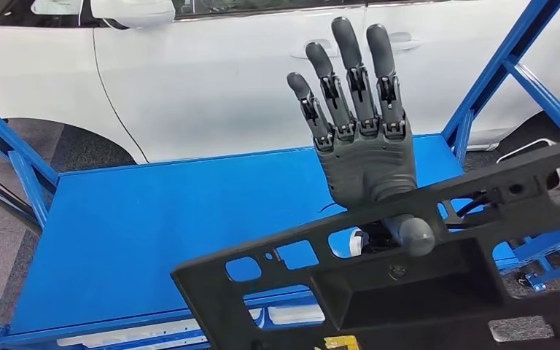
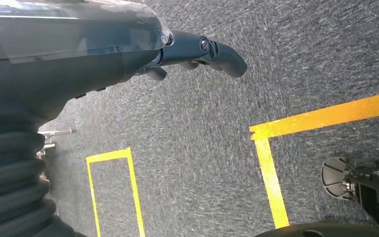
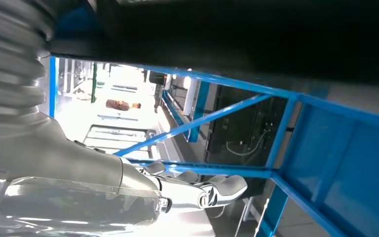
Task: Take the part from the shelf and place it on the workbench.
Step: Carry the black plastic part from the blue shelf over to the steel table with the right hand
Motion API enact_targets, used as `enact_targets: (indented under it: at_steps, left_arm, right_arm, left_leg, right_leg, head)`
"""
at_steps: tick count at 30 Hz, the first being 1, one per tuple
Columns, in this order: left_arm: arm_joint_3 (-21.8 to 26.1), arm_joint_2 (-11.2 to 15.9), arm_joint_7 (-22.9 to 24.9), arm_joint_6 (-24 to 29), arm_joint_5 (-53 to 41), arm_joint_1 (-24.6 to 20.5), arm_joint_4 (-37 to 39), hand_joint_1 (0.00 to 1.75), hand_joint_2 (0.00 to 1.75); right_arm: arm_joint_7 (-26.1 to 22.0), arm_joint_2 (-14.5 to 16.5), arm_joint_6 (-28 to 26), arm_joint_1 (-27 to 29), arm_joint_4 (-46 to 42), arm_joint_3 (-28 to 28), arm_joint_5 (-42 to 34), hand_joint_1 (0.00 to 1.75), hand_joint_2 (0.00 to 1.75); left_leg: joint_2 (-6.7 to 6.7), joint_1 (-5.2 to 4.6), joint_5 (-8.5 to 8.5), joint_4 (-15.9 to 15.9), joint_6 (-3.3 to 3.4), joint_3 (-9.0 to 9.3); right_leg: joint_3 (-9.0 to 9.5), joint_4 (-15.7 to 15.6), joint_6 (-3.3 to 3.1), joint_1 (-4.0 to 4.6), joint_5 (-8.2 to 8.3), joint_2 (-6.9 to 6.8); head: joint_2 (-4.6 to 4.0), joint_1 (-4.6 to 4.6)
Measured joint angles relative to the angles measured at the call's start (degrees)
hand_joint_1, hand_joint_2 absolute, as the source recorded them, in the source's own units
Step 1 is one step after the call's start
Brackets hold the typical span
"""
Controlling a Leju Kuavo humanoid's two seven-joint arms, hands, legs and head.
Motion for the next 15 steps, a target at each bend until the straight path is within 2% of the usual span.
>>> enact_targets:
  at_steps: [1,2,3,4,5,6,8,10,12,13,15]
  left_arm:
    - [0.0,0.0,0.0,0.03,0.04,0.0,0.0,0.0,0.0]
    - [0.0,-0.01,0.01,0.08,0.08,0.0,0.0,0.0,0.0]
    - [0.0,-0.01,0.02,0.13,0.14,0.0,0.0,0.0,0.0]
    - [0.0,-0.03,0.03,0.19,0.2,0.0,0.0,0.0,0.0]
    - [0.0,-0.05,0.04,0.23,0.25,0.0,0.0,0.0,0.0]
    - [0.0,-0.09,0.04,0.27,0.28,0.0,0.0,0.0,0.0]
    - [0.01,-0.19,0.04,0.34,0.34,0.0,0.0,0.0,0.0]
    - [0.02,-0.25,0.03,0.43,0.43,0.01,0.0,0.0,0.0]
    - [0.03,-0.18,0.02,0.56,0.49,0.03,0.01,0.0,0.0]
    - [0.08,-0.14,0.02,0.64,0.53,0.04,0.02,0.0,0.0]
    - [0.27,-0.08,-0.03,0.75,0.63,-0.03,0.02,0.0,0.0]
  right_arm:
    - [0.0,-0.01,0.01,-0.02,0.09,0.03,0.0,1.75,1.75]
    - [0.03,-0.01,0.05,-0.03,0.21,0.07,0.0,1.75,1.75]
    - [0.07,0.0,0.11,-0.09,0.33,0.13,0.0,1.75,1.75]
    - [0.15,0.01,0.16,-0.24,0.46,0.2,0.0,1.75,1.75]
    - [0.23,0.01,0.21,-0.47,0.56,0.26,0.0,1.75,1.75]
    - [0.33,0.01,0.23,-0.8,0.63,0.32,0.02,1.75,1.75]
    - [0.48,0.01,0.23,-1.42,0.74,0.37,0.04,1.75,1.75]
    - [0.55,0.01,0.23,-1.75,0.86,0.43,0.01,1.75,1.75]
    - [0.56,0.03,0.23,-1.97,0.96,0.5,-0.02,1.75,1.75]
    - [0.57,0.08,0.23,-2.1,1.02,0.52,-0.03,1.75,1.75]
    - [0.59,0.25,0.23,-2.35,1.1,0.56,-0.04,1.75,1.75]
  left_leg:
    - [0.03,-0.05,-0.02,0.04,0.13,-0.09]
    - [0.04,-0.12,-0.03,0.1,0.16,-0.17]
    - [0.03,-0.18,-0.04,0.18,0.18,-0.22]
    - [0.01,-0.23,-0.06,0.29,0.19,-0.24]
    - [-0.03,-0.29,-0.08,0.39,0.19,-0.24]
    - [-0.07,-0.34,-0.1,0.49,0.16,-0.23]
    - [-0.24,-0.49,-0.14,0.7,-0.18,-0.27]
    - [-0.37,-0.49,-0.07,0.73,-0.78,-0.33]
    - [-0.42,-0.61,-0.04,0.66,-1.39,-0.38]
    - [-0.4,-0.66,-0.58,1.28,-1.72,-0.69]
    - [-0.31,-0.46,-3.56,6.03,-2.4,-2.89]
  right_leg:
    - [-1.91,3.91,0.02,0.01,-1.85,-0.03]
    - [-3.53,7.16,0.01,0.01,-2.99,-0.04]
    - [-4.4,8.8,-0.05,0.04,-3.11,-0.04]
    - [-4.15,8.14,-0.18,0.06,-2.1,-0.04]
    - [-2.78,5.25,-0.39,0.09,-0.24,-0.04]
    - [-0.73,1.03,-0.68,0.15,1.75,-0.02]
    - [2.29,-5.52,-1.14,0.39,4.22,0.02]
    - [2.7,-7.0,-1.41,0.64,4.63,0.06]
    - [2.73,-7.4,-1.86,0.38,5.06,-0.05]
    - [2.81,-7.63,-2.1,0.15,5.29,-0.16]
    - [2.92,-7.91,-2.41,-0.21,5.62,-0.39]
  head:
    - [0.0,-0.01]
    - [0.0,-0.01]
    - [0.0,-0.01]
    - [0.0,-0.01]
    - [0.0,-0.01]
    - [0.0,-0.01]
    - [0.0,-0.01]
    - [0.0,-0.01]
    - [0.0,-0.01]
    - [0.0,-0.01]
    - [0.0,-0.01]
